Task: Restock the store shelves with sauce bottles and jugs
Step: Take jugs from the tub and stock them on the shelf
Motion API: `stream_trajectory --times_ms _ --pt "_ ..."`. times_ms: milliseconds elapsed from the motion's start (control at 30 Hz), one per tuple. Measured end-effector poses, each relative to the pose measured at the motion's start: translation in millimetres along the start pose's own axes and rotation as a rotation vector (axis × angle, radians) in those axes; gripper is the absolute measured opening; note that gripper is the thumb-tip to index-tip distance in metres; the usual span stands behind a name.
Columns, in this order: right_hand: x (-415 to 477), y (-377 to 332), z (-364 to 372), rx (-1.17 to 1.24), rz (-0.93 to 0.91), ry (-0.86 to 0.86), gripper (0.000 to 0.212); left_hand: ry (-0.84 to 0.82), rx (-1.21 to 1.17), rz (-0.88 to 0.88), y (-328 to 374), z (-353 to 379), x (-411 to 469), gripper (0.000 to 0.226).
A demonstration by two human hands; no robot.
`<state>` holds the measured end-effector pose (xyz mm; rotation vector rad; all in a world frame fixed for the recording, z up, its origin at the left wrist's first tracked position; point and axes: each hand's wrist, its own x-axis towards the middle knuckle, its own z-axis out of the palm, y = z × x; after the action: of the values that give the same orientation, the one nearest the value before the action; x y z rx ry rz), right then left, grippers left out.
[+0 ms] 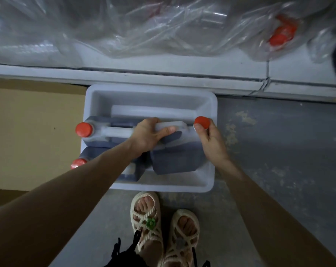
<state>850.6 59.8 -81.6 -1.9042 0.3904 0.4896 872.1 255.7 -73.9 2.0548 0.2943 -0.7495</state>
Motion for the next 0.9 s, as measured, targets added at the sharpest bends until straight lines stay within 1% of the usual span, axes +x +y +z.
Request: stream_trajectory --times_ms 100,167,267,333,400,467,533,567,633,667,767,833,900 --pt "-15.2 -23.3 -13.3 -0.002 -0.014 0.002 0.011 0.040 -0.010 0.025 18.4 -5.8 -16.9 0.042" --pt "-30.3 -48.3 -27.4 -0.010 -0.027 0.012 0.016 0.079 -0.017 0.032 42.1 -13.9 -37.1 0.043" --pt "-56.8 -100.4 -55.1 -0.027 -0.073 0.062 0.028 0.105 0.020 0.077 92.0 -36.9 -71.2 0.039" --pt "-79.1 -140.3 -75.4 -0.036 -0.100 0.103 0.029 0.097 0.031 0.114 132.5 -58.1 -99.4 0.035" --pt "-106.7 -186.9 -99.7 -0.028 -0.136 0.128 0.023 0.101 0.038 0.152 179.7 -82.1 -131.0 0.037" --pt "-135.2 -236.9 -126.2 -0.017 -0.165 0.139 0.018 0.099 0.030 0.178 228.2 -109.5 -164.6 0.044" --pt "-163.5 -294.6 -156.0 -0.032 -0.217 0.175 0.022 0.080 -0.001 0.224 283.8 -139.4 -201.3 0.056" --pt "-178.3 -324.9 -171.4 -0.027 -0.240 0.196 0.022 0.079 -0.011 0.258 313.2 -155.5 -220.4 0.057" --pt "-209.9 -384.6 -199.5 -0.029 -0.290 0.230 0.019 0.105 0.000 0.314 369.8 -185.5 -261.9 0.046" --pt "-219.7 -404.8 -206.2 -0.029 -0.308 0.244 0.020 0.127 0.003 0.329 386.4 -195.7 -273.6 0.043" --pt "-262.5 -493.9 -250.5 -0.024 -0.403 0.302 0.021 0.185 0.030 0.440 469.4 -240.3 -325.9 0.051" --pt "-290.1 -549.5 -277.3 -0.021 -0.479 0.352 0.016 0.215 0.015 0.516 521.1 -267.9 -359.9 0.047" --pt "-315.9 -597.0 -298.8 -0.025 -0.526 0.389 0.017 0.234 0.021 0.585 565.3 -292.5 -393.6 0.045"
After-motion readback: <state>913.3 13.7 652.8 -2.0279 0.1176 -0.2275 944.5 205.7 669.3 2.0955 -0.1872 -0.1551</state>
